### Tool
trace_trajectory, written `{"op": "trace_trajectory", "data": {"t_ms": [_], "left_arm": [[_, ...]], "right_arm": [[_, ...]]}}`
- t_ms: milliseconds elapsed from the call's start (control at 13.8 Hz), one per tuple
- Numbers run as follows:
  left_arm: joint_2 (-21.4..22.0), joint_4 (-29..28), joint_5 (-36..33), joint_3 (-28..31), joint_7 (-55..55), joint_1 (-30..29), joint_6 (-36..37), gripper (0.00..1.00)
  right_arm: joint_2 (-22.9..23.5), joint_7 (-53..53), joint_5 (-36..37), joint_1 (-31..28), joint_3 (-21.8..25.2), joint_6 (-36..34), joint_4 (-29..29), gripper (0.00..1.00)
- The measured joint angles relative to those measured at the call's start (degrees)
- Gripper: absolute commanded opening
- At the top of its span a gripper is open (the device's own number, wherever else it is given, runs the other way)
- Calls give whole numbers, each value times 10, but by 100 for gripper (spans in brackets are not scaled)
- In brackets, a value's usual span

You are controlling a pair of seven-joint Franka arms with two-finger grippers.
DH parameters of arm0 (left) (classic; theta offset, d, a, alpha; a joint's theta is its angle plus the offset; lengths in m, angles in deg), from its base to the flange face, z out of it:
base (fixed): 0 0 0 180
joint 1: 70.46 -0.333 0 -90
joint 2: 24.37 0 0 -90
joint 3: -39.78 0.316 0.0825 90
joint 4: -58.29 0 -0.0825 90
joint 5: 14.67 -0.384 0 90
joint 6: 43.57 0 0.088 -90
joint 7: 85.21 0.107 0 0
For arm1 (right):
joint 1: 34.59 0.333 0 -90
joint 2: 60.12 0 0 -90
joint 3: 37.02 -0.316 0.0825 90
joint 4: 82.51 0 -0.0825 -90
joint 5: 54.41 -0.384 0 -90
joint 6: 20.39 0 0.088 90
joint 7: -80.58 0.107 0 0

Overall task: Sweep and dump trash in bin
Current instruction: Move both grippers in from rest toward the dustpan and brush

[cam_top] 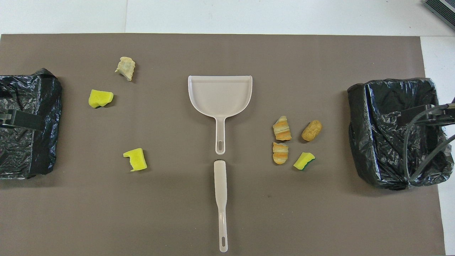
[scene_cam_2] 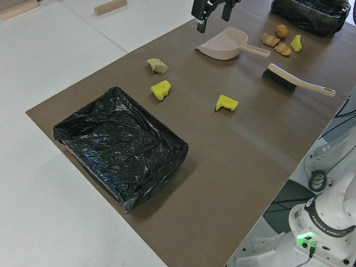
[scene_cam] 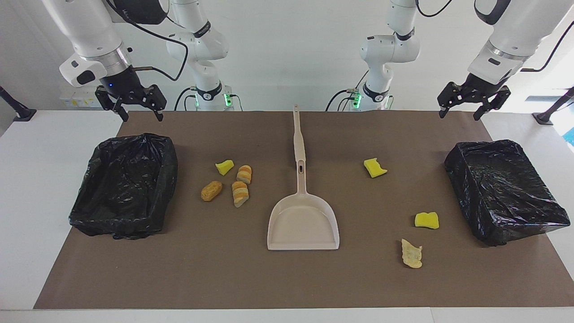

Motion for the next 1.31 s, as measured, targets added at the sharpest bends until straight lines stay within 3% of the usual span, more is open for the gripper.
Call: {"op": "trace_trajectory", "data": {"t_ms": [291,945,1308], "left_arm": [[1,0,-2,1,0,0,-4,100],[1,-2,13,-10,-1,2,-5,100],[4,-39,16,-24,-6,44,-25,100]], "right_arm": [[-7,0,5,1,0,-42,-23,100],[-10,-5,26,17,-13,-11,11,100],[8,13,47,43,-18,-5,9,100]]}}
